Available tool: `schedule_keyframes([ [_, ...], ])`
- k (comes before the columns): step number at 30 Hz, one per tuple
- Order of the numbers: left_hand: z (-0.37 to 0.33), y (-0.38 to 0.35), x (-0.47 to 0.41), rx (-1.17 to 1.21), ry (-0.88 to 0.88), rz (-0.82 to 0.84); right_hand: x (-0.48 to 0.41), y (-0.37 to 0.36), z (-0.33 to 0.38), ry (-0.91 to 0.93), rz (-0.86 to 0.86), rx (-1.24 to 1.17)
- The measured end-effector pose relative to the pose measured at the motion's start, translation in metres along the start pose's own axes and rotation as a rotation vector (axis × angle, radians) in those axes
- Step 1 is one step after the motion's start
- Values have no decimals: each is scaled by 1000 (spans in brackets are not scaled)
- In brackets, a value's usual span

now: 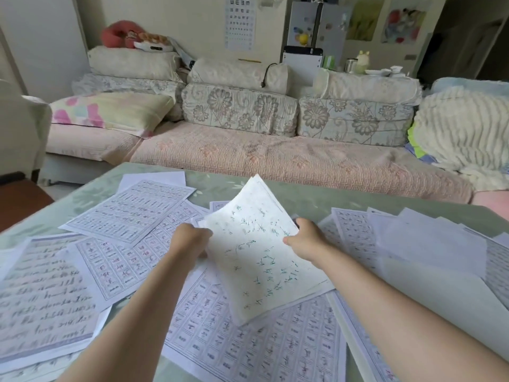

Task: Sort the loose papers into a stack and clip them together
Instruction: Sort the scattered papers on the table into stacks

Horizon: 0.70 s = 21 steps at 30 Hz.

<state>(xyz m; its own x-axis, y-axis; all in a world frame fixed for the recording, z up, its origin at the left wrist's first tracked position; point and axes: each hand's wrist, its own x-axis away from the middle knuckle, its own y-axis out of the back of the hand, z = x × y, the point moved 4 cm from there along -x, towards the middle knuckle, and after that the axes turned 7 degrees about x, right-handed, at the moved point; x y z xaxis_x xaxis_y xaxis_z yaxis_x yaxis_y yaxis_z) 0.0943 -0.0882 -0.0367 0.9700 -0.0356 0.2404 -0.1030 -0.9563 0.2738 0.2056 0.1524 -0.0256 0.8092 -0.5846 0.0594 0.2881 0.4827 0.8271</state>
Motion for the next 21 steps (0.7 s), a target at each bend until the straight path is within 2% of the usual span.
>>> schedule_keyframes([
  [4, 3, 2, -9, 150, 73, 39, -17, -17, 24, -53, 101, 349],
  [7, 7, 2, -17, 240, 112, 91, -26, -20, 32, -120, 141, 395],
  [14, 7, -1, -16, 211, 36, 183, -35, -20, 25, -232, 142, -14],
  [21, -4, 6, 0, 253, -75, 174, -19, -6, 16, -84, 52, -404],
])
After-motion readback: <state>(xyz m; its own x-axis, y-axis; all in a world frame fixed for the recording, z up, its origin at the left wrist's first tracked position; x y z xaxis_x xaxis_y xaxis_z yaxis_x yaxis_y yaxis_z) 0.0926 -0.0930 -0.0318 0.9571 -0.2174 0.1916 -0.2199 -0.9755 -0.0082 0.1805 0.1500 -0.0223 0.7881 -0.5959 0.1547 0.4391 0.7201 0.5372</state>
